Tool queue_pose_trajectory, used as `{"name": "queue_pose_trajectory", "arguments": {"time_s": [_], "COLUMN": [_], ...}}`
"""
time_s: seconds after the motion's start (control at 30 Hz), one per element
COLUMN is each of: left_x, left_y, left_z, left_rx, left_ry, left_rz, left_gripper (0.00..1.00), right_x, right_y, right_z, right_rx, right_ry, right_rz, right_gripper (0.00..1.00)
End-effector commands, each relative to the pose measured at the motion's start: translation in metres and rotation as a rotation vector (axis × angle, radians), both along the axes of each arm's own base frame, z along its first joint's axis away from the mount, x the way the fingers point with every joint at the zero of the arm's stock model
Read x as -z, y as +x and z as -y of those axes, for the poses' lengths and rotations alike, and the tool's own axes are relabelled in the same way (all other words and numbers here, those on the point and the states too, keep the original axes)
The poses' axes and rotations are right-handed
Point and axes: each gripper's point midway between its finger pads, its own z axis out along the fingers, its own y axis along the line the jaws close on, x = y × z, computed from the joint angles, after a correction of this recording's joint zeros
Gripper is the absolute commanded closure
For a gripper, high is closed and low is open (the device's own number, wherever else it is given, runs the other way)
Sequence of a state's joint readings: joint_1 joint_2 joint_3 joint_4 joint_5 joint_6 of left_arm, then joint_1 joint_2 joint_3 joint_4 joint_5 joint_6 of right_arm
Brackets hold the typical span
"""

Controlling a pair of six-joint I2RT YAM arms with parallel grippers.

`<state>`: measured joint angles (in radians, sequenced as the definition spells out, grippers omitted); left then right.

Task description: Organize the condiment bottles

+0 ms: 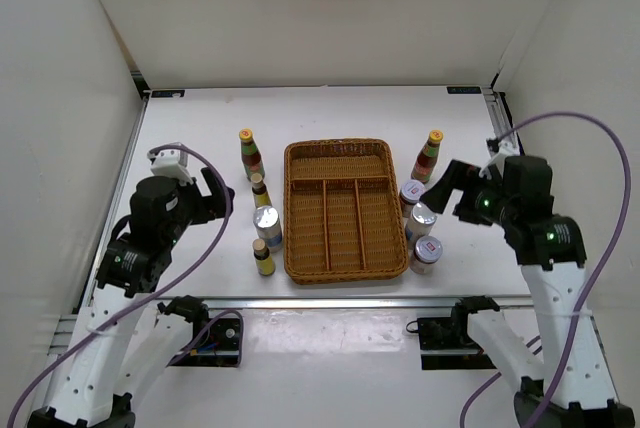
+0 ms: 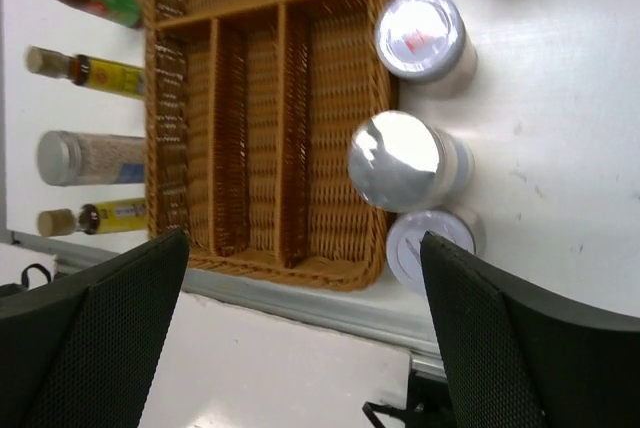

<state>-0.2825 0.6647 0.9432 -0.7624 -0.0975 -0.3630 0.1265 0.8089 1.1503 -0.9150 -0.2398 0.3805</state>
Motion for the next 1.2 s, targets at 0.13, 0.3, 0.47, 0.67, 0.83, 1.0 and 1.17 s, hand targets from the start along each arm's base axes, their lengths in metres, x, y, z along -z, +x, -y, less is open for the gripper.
{"name": "queue_pose_trajectory", "arguments": {"time_s": [0.13,0.3,0.47,0.67,0.83,1.0,1.17], "left_x": [0.005,0.007,0.005,0.001,0.003,0.003,0.002], "left_y": [-0.006,-0.005,-0.005,-0.010,-0.009,-0.009,-0.009], "left_z": [-0.028,-0.029,-0.035,-0.039,-0.041,-0.042,-0.042], "left_rx": [-0.161,-0.173,-0.199,-0.221,-0.230,-0.238,-0.242], "left_ry": [0.045,0.048,0.057,0.048,0.057,0.061,0.052], "left_rz": [-0.011,-0.029,-0.016,0.002,-0.006,-0.004,-0.005], "left_gripper": [0.00,0.00,0.00,0.00,0.00,0.00,0.00], "right_x": [0.071,0.088,0.105,0.131,0.143,0.154,0.171], "right_y": [-0.055,-0.070,-0.061,-0.047,-0.047,-0.045,-0.037], "right_z": [0.012,0.008,0.026,0.032,0.027,0.018,0.019], "right_rx": [0.134,0.142,0.267,0.332,0.331,0.358,0.433], "right_ry": [0.031,0.078,0.000,-0.054,-0.073,-0.062,-0.115], "right_rz": [-0.186,-0.225,-0.321,-0.405,-0.441,-0.476,-0.504], "right_gripper": [0.00,0.00,0.00,0.00,0.00,0.00,0.00]}}
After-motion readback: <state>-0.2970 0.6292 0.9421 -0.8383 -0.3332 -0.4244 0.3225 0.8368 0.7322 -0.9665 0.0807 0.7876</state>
